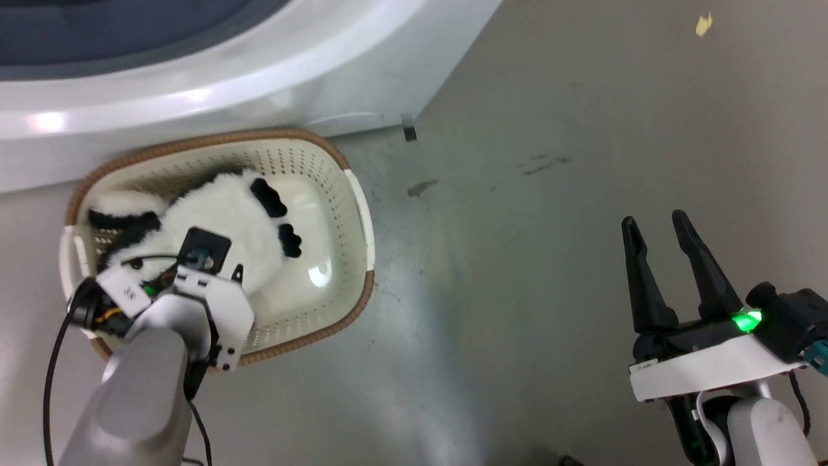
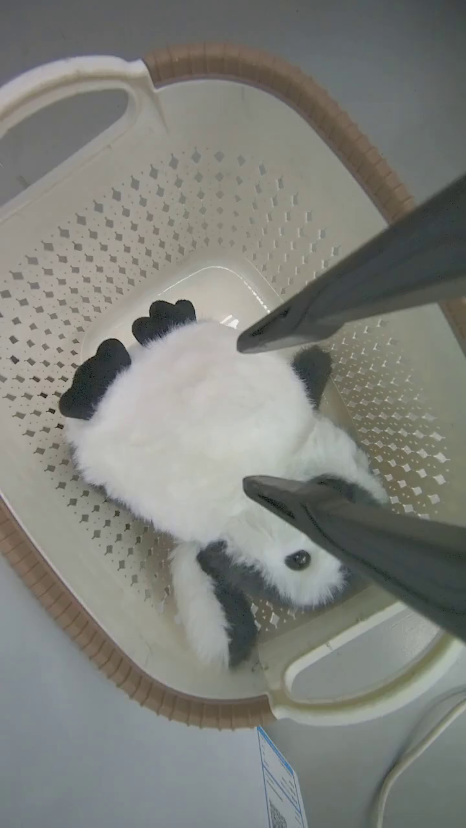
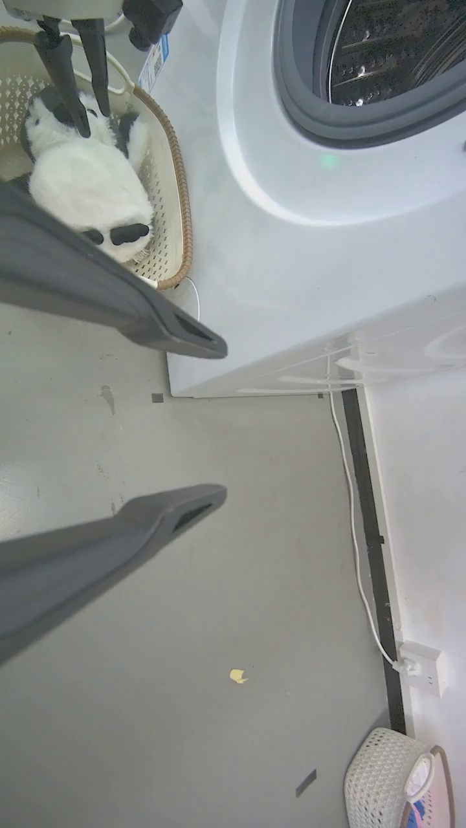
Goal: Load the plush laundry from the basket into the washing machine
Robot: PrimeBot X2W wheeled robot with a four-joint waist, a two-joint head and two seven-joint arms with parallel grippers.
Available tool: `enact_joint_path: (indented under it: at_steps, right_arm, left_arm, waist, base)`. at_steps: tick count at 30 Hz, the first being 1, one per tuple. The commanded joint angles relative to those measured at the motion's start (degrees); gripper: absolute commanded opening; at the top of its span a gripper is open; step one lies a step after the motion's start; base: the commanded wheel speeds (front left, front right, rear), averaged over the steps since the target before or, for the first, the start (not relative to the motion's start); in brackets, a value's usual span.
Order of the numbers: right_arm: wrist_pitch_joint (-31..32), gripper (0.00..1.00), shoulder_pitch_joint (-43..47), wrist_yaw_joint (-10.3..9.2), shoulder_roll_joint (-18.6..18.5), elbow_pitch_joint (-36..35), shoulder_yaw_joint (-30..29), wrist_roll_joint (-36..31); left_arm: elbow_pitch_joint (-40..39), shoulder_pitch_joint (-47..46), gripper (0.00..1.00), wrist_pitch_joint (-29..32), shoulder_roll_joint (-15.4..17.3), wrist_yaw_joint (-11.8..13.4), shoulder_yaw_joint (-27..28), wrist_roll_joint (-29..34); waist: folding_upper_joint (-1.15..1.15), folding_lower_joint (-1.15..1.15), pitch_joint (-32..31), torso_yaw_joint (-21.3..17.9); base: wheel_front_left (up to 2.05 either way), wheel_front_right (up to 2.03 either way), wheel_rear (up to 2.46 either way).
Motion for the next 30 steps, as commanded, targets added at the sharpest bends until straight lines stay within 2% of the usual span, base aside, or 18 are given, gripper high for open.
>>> enact_joint_path:
  at_steps: [1, 12, 26, 27, 30]
  right_arm:
    - [-0.64, 1.0, -1.11, -0.04, -0.04, -0.44, 0.24, 1.07]
    - [-1.96, 1.0, -1.54, -0.04, -0.05, -0.86, 0.13, 4.21]
    - [-3.51, 1.0, -2.65, -0.05, -0.05, -1.28, 0.37, 7.12]
    - [-3.63, 1.0, -2.79, -0.05, -0.05, -1.28, 0.37, 7.29]
    - [-4.23, 1.0, -3.96, -0.05, -0.05, -0.91, 0.76, 8.02]
  left_arm:
    - [1.71, -2.7, 1.0, 0.96, 0.61, -0.43, -0.83, 0.22]
    - [8.83, -12.02, 1.0, 4.93, 3.99, -1.34, -6.58, 3.17]
    - [18.68, -20.67, 1.0, 6.74, 6.8, -0.82, -10.33, 3.89]
    - [19.42, -21.21, 0.03, 6.67, 6.91, -0.83, -10.28, 3.53]
    - [23.12, -23.03, 0.0, 6.23, 7.63, -0.93, -10.88, 2.45]
  waist:
    - [0.0, -0.01, 1.87, -0.89]
    - [0.0, -0.01, 7.74, -3.1]
    - [0.0, -0.01, 14.39, -5.49]
    - [0.0, -0.01, 14.88, -5.65]
    - [0.0, -0.01, 16.6, -6.83]
  base:
    - [0.0, 0.0, 0.0]
    - [0.0, 0.0, 0.0]
    - [0.0, 0.0, 0.0]
    - [0.0, 0.0, 0.0]
    - [0.0, 0.0, 0.0]
